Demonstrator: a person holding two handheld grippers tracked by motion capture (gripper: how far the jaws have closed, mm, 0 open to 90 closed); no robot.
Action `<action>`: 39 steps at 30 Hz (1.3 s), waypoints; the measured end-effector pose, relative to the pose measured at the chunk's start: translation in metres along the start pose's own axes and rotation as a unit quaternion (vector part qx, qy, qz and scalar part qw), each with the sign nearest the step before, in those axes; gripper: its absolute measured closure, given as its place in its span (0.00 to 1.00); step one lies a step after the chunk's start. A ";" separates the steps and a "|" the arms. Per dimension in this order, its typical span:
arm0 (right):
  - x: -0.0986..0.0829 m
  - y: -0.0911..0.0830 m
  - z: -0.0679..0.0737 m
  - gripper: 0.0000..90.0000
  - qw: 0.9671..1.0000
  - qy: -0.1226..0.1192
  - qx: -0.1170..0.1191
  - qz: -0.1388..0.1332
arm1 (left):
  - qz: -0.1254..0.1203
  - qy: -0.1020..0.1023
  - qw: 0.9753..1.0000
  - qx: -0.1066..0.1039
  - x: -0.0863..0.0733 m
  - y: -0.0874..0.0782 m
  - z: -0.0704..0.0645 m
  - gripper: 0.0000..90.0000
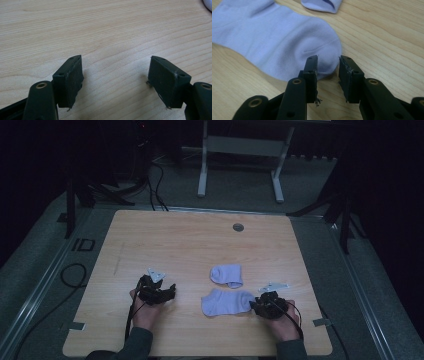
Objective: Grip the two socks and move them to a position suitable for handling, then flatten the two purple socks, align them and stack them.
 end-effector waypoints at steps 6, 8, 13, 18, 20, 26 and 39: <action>0.015 -0.006 0.005 0.70 1.000 -0.012 0.007 -0.020 | 0.000 0.000 1.000 0.000 0.000 0.000 0.000 0.31; 0.032 -0.009 0.009 0.69 0.999 -0.019 0.010 -0.037 | 0.000 0.000 1.000 0.000 0.000 0.000 0.000 0.31; 0.062 0.001 0.027 0.68 0.997 -0.057 0.031 -0.041 | 0.000 0.000 1.000 0.000 0.000 0.000 0.000 0.31; 0.077 0.019 0.040 0.68 0.995 -0.091 0.043 -0.027 | 0.000 0.000 1.000 0.000 0.000 0.000 0.000 0.31; 0.080 0.026 0.043 0.69 0.994 -0.099 0.045 -0.021 | 0.000 -0.001 1.000 0.000 0.000 0.000 0.000 0.31; 0.094 0.044 0.048 0.70 0.992 -0.109 0.057 -0.006 | -0.002 -0.003 1.000 0.000 0.000 0.001 -0.002 0.31; 0.120 0.087 0.070 0.71 0.990 -0.116 0.067 0.033 | -0.003 -0.002 1.000 -0.002 0.000 0.001 -0.002 0.31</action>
Point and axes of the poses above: each handheld gripper's, and its own axes: y roughly forward along the jaws, x roughly out of its top, z roughly to its left, the point moved 6 cm from there along y, roughly forward along the jaws, and after that the axes turned 13 degrees about -z, right-handed, at the moved point
